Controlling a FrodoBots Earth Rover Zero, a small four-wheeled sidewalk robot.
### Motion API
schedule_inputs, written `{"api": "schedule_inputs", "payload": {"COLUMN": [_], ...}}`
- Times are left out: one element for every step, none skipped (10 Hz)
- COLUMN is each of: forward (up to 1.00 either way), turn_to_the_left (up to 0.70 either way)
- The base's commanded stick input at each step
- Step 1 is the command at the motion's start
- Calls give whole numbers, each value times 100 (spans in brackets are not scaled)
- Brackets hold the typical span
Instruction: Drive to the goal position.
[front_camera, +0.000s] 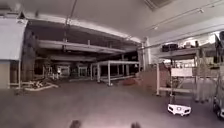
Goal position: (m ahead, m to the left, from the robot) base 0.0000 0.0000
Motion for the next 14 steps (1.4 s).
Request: {"api": "schedule_inputs", "payload": {"forward": [45,45,45,45,45,45,45,45,45,45,45,45,45,45], "turn_to_the_left": [-26,-26,-26,-26,-26,-26,-26,-26,-26,-26,-26,-26,-26,-26]}}
